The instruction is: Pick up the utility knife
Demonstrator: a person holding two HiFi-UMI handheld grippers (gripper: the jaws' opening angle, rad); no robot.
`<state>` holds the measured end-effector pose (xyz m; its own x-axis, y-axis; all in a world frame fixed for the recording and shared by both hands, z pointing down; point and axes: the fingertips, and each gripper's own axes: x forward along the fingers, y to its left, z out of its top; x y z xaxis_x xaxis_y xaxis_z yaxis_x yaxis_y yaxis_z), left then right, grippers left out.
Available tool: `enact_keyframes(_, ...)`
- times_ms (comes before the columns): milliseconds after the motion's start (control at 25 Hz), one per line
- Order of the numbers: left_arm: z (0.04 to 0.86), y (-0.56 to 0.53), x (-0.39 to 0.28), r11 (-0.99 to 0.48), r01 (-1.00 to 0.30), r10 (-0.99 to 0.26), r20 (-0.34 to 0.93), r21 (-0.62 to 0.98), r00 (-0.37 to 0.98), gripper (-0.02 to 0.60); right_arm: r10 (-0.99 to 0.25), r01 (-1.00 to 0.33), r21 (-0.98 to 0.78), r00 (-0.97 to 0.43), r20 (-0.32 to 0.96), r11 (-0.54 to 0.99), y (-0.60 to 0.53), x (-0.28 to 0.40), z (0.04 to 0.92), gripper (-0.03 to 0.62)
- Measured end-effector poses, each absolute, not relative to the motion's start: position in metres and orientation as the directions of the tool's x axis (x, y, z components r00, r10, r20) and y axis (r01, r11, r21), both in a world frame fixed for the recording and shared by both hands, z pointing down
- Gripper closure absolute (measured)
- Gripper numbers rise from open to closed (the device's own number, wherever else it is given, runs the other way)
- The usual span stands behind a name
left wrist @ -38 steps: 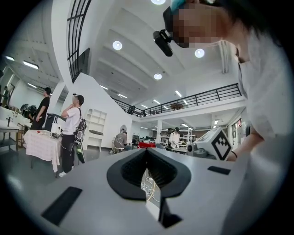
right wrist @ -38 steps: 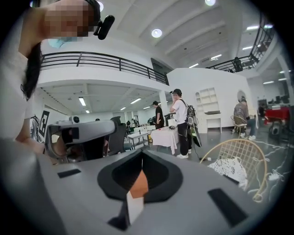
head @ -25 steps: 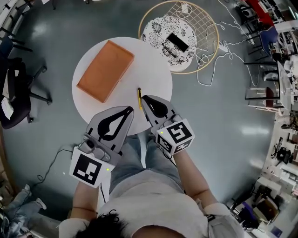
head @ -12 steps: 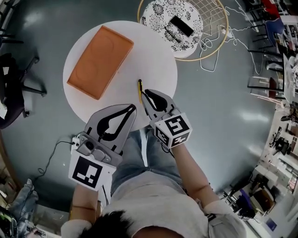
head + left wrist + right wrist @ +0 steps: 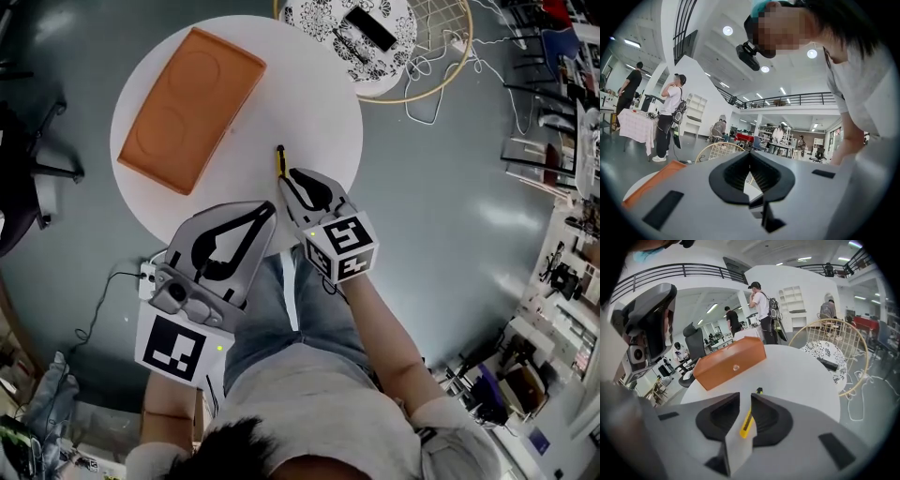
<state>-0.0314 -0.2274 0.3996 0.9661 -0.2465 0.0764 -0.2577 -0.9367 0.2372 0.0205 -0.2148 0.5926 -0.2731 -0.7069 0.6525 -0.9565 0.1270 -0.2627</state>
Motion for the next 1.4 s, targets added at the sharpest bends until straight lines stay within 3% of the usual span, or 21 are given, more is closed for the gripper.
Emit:
enact_keyframes(640, 0.417, -0.244, -0.046, -0.918, -0.305, -0.292, 0.088, 0.254, 0.952, 0.571, -0.609, -0.977, -0.198, -0.204, 0.766, 0.078, -0.213, 0.022, 0.635, 0.51)
enact_keyframes(1040, 0.42, -0.247, -0.049, -0.914, -0.32, -0.306, 0.091, 0.249, 0.948, 0.571, -0.57, -0.992, 0.005, -0.07, 0.818, 0.129, -0.214, 0.016, 0.639, 0.536)
enact_keyframes(1400, 0.415, -0.241, -0.053, -0.911, -0.339, -0.324, 0.102, 0.234, 0.941, 0.571, -0.611, -0.992, -0.049, -0.108, 0.785, 0.112, -0.213, 0.017, 0.63, 0.548)
